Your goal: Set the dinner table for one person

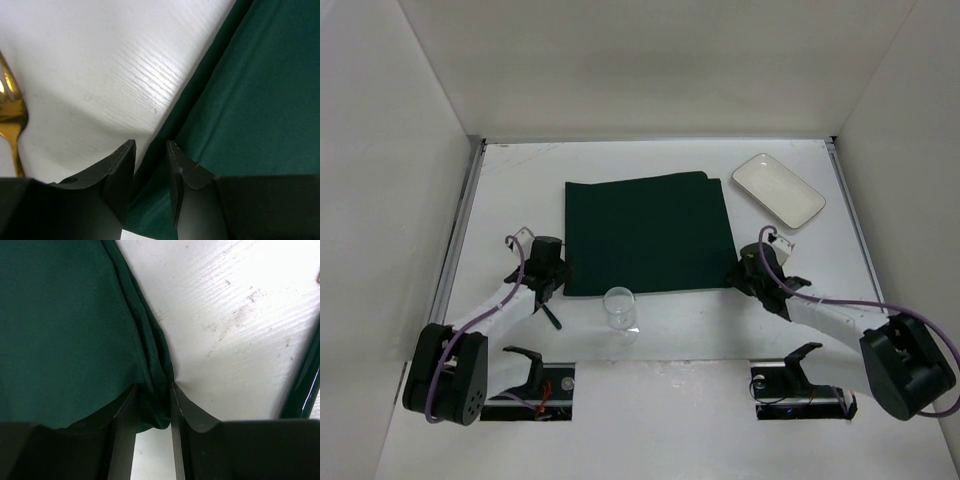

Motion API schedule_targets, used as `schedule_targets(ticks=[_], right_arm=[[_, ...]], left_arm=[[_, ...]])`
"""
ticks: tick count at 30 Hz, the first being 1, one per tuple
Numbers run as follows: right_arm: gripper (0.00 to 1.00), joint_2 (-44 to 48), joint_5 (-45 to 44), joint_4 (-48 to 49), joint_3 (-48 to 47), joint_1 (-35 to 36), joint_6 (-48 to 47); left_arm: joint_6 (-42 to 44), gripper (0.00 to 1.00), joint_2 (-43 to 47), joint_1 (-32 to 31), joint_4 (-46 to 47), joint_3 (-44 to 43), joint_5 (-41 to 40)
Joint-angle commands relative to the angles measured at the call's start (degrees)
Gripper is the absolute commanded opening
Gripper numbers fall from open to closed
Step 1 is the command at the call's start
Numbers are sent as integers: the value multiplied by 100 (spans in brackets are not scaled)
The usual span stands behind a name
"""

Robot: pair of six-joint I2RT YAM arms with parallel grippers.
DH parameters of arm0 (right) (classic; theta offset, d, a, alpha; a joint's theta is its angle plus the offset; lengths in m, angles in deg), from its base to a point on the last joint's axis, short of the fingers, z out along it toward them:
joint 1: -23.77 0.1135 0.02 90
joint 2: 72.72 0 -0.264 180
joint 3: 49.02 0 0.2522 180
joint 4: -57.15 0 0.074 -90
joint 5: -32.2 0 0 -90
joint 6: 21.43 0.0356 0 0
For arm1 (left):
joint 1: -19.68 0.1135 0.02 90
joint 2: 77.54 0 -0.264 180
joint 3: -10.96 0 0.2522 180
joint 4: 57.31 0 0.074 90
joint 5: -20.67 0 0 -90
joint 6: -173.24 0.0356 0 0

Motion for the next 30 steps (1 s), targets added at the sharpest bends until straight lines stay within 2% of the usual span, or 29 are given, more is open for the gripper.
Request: schedule_targets(ticks=[1,7,13,19,20,21,24,26,30], right_arm=[[34,218,101,92,-141,53,-28],[36,788,84,-312,-36,316,139],[57,1649,5,-804,-27,141,-123],[60,2125,-12,-1077,-439,35,-879],[58,2143,-47,-1147,-518,35,-1011],[51,2169,-100,-1234,-597,35,-1116],[24,2248,-188,-1350,-800,9,-1205],[12,2222,-241,-1201,-879,-148,-1127],[11,1653,39,-613,-1195,-640,-1003]], left_arm=[[-23,29,335,138,-12,87,-141],[-111,31,1,77,58,-229,-45],[-207,33,650,173,-82,-203,-141],[-164,33,1485,86,-285,-36,-299],[-146,33,1573,59,-285,-71,-299],[-102,31,1705,24,-285,-115,-299],[64,20,1951,-247,-40,-168,-317],[222,12,1935,-572,337,-168,-326],[522,9,1680,-1065,830,-177,-483]])
